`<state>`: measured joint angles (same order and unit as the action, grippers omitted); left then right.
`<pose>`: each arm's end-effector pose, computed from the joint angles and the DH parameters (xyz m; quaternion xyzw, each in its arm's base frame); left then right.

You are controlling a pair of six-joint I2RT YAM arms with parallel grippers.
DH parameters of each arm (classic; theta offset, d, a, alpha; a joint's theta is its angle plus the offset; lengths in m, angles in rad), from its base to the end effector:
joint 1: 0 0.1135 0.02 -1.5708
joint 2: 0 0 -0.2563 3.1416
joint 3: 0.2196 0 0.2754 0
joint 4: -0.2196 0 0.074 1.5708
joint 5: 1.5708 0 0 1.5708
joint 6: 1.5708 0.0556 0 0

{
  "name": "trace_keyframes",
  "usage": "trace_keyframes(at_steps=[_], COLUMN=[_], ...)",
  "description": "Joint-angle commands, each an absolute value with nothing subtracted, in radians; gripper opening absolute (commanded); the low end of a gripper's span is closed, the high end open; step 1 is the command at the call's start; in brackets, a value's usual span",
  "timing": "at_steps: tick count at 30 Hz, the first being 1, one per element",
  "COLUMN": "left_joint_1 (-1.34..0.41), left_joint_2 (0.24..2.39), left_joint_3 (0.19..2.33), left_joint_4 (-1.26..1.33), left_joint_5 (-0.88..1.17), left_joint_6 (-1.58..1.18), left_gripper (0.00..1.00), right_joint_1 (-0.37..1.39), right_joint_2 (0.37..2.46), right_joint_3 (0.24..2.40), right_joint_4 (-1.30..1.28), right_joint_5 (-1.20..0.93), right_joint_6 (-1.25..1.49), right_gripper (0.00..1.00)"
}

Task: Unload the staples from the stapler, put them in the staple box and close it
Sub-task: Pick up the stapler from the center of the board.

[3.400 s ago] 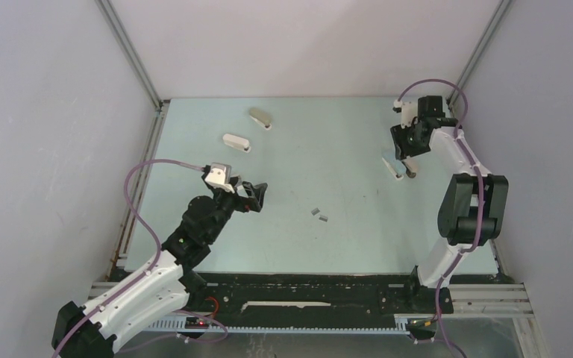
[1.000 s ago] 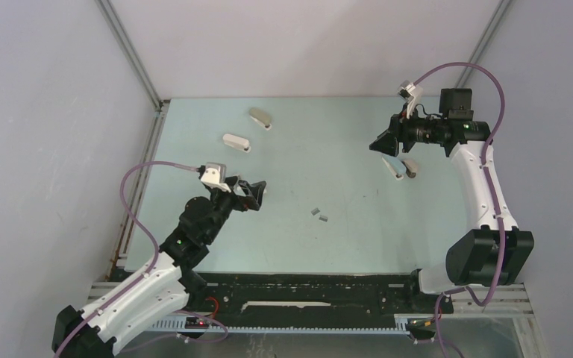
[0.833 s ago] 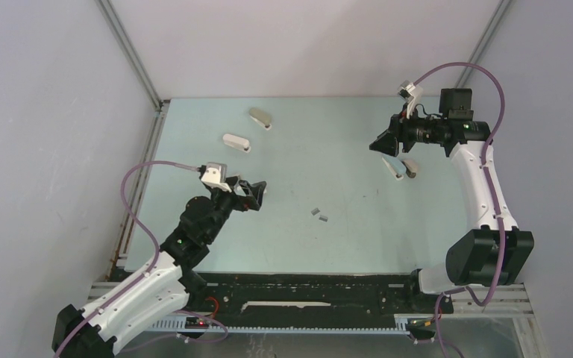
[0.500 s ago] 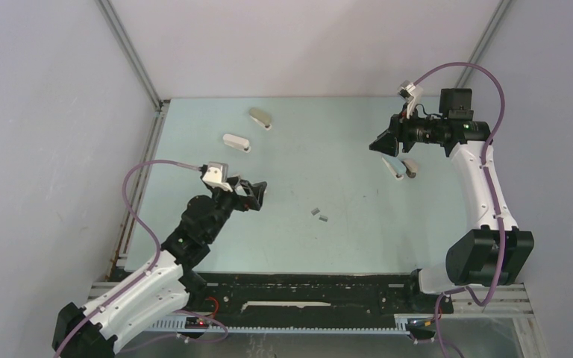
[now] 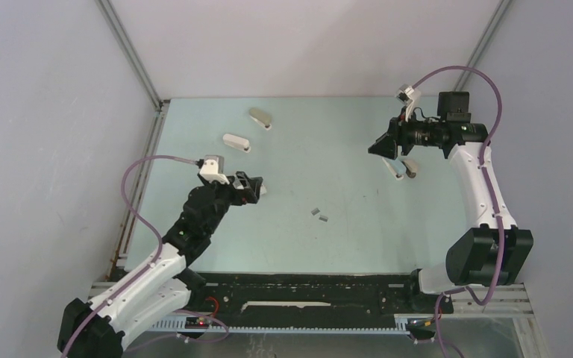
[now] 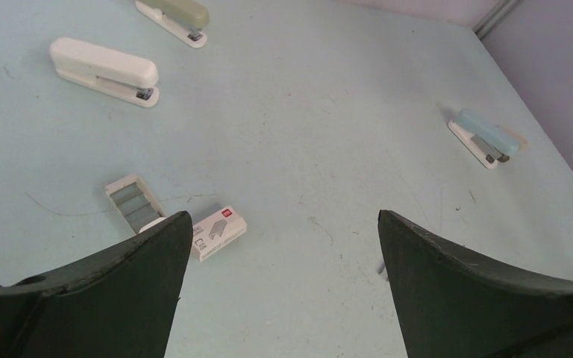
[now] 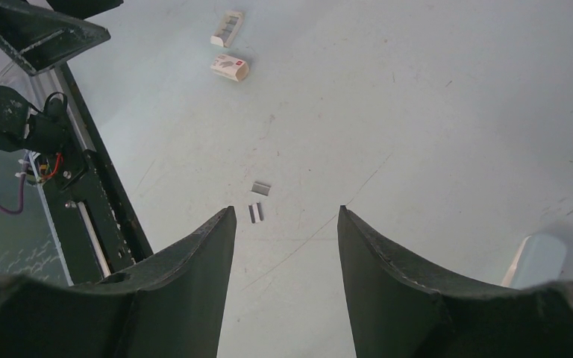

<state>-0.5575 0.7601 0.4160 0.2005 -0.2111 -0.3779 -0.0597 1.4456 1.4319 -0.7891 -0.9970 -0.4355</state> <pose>0.2052 -0.1142 0.2375 -0.0013 0.7550 -0.2224 0.6169 0.3322 0.0269 0.3492 -0.3281 0.7665 0.3491 0.4276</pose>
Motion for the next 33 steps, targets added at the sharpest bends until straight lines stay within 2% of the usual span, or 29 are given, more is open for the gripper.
trace_keyframes(at_steps=[1, 13, 33], left_joint_1=[-0.489, -0.331, -0.257], left_joint_2=[0.792, 0.904, 1.115], left_joint_3=[0.491, 0.518, 0.695], left_joint_4=[0.197, 0.176, 0.029], left_joint_5=[-0.148, -0.013, 0.021], left_joint_6=[-0.449, -0.605, -0.652], left_gripper=[1.0, 1.0, 1.0], right_joint_1=[-0.066, -0.069, -0.078], right_joint_2=[1.417, 1.423, 1.434], right_joint_3=[1.427, 1.416, 1.411], right_joint_4=[-0.766, -0.763, -0.761], right_joint_5=[-1.018, -1.02, -1.022], right_joint_6=[-0.42, -0.422, -0.42], right_gripper=[0.62, 0.62, 0.62])
